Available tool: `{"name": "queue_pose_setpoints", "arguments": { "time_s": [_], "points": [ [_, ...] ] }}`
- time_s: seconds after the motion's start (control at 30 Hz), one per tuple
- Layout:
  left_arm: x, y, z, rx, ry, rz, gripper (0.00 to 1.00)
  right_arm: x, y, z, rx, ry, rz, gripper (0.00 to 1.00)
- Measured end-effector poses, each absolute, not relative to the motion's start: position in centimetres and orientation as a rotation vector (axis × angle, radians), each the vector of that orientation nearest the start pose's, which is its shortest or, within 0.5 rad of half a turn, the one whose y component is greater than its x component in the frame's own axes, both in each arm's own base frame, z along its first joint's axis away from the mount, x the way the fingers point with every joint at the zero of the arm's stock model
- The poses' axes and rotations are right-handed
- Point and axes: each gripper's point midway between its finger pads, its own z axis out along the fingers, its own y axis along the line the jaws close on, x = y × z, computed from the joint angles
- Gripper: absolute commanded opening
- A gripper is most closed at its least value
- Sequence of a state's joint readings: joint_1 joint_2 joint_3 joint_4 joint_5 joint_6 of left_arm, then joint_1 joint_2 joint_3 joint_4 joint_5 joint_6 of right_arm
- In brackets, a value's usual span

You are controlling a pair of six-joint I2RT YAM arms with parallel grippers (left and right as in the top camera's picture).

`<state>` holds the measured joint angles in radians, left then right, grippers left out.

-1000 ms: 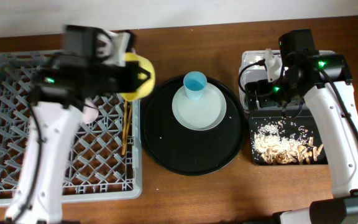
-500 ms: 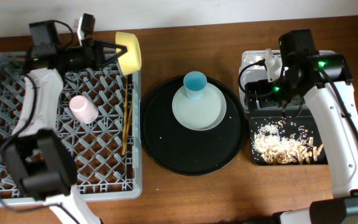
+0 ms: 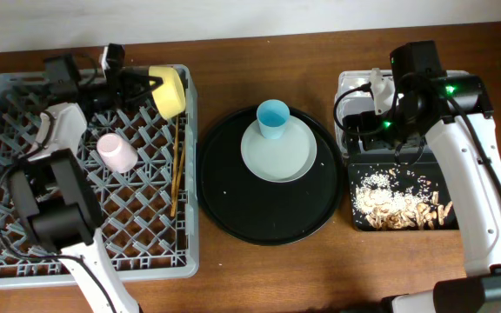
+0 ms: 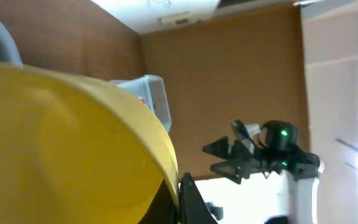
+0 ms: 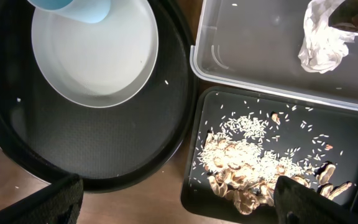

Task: Sort waste into correct bins and load items into the dishwasher rack
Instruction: 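Lift the yellow bowl with the left gripper over the dish rack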

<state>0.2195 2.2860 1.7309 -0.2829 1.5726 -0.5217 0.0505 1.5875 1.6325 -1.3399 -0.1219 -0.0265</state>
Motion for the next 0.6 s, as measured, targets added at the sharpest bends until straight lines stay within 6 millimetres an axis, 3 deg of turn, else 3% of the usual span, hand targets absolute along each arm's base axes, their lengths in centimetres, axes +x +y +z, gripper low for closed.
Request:
{"name": "queue_pose_setpoints", "arguments": {
  "time_s": [0.03,0.07,0.1,0.23,0.4,0.6],
  "points": [
    [50.9,-6.2,17.9,-0.009,2.028,-1.986,0.08,33.2,3.8,21.3,-0.134,2.859,0.179,0.99],
    [50.9,-6.1,17.9,-0.011,2.028,-1.985,0.29,33.2,3.8,21.3,-0.134,2.859,0.179,0.99],
    [50.9,-5.9,17.9,-0.013,2.026,-1.981,0.99,33.2,3.8,21.3,-0.134,2.859,0.179,0.99],
    [51.2,-3.9,16.8,-0.087,2.023,-1.974,0.99,33.2,3.8,21.3,-0.134,2.859,0.179,0.99],
    [51.5,1.2,16.5,-0.214,1.99,-1.921,0.99,33.2,3.8,21.3,-0.134,2.859,0.179,0.99],
    [51.9,2.7,17.3,-0.265,2.006,-1.821,0.99,33.2,3.8,21.3,-0.134,2.859,0.179,0.99]
  ]
}}
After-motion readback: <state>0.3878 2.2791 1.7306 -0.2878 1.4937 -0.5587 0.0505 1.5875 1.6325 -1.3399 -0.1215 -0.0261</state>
